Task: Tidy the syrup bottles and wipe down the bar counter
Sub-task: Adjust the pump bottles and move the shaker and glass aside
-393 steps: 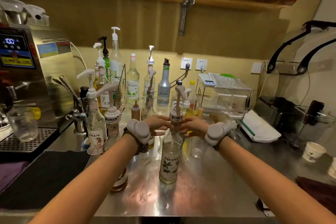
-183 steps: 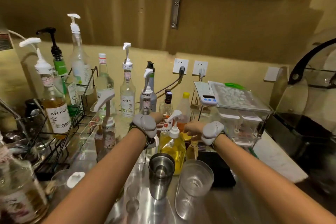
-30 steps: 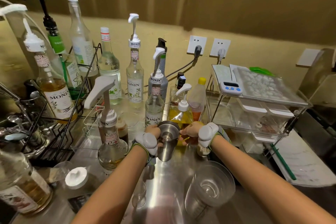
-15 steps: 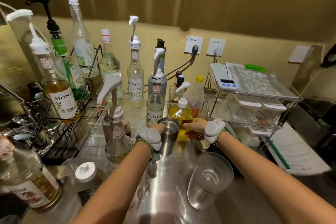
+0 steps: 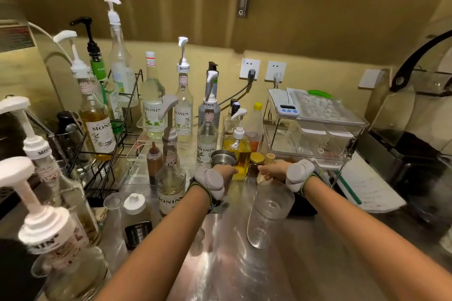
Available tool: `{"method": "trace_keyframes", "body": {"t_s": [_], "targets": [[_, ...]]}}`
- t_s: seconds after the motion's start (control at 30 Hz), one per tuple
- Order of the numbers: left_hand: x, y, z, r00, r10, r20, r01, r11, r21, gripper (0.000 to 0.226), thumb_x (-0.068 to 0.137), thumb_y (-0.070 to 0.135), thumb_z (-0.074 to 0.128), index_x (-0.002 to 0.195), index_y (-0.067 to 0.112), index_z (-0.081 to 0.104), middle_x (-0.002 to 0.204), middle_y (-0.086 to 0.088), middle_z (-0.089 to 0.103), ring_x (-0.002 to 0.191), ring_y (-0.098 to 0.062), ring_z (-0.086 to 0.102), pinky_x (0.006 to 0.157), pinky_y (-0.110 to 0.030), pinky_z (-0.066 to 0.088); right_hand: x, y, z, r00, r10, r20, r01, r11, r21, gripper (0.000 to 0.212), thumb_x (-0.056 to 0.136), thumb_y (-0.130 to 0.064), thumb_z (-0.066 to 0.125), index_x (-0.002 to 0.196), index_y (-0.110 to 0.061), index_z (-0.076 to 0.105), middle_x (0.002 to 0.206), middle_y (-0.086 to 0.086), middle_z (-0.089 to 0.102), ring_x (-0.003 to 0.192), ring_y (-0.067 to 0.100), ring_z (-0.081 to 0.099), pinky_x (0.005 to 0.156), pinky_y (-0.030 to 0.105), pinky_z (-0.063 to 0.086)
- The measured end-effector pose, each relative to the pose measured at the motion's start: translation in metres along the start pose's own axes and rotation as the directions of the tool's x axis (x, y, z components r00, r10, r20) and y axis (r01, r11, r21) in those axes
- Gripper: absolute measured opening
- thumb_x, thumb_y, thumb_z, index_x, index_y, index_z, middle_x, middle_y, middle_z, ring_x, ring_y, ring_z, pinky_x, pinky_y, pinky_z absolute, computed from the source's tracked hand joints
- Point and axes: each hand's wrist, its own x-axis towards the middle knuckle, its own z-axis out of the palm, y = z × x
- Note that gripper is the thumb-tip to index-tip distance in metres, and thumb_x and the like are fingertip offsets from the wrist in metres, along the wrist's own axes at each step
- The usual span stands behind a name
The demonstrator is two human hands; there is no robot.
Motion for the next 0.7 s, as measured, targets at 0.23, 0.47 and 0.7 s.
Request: {"method": "trace_keyframes", "body": {"t_s": [0.23,0.47,0.7], "targets": [[-0.032,-0.011,0.021,0.972,-0.145,0.186,0.159,0.985,-0.065,0.052,0.097,0.026,0.047,0.143,0.004,0.035,0.136,-0.011,0.050,0.126,-0.030,0.051,0.104,-0.039,0.044,-0.020,0.031,0.007,0.999,0.053,0.000,-0.053,0.997,0.060,0.054,0.097,-0.034,0.046,0.139,0.000,0.041,0.146,0.014,0.043,0.136,0.029,0.040,0.118,0.035,0.026],[-0.037,-0.019,0.034,0.946,-0.138,0.294,0.161,0.985,-0.056,0.044,0.099,0.023,0.042,0.140,0.006,0.040,0.118,-0.009,0.050,0.085,-0.020,0.062,0.081,-0.033,0.053,-0.020,0.043,0.019,0.998,0.046,-0.038,-0.040,0.989,0.139,0.055,0.093,-0.029,0.054,0.136,0.003,0.045,0.141,0.022,0.047,0.130,0.034,0.047,0.109,0.038,0.040],[-0.015,-0.018,0.033,0.969,-0.071,0.238,0.095,0.991,-0.091,0.040,0.099,0.015,0.040,0.138,0.006,0.041,0.114,-0.010,0.050,0.066,-0.015,0.054,0.061,-0.026,0.046,-0.013,0.027,0.024,0.993,0.113,-0.038,-0.104,0.976,0.191,0.052,0.093,-0.025,0.054,0.137,-0.002,0.041,0.142,0.018,0.044,0.127,0.036,0.048,0.100,0.044,0.048]]}}
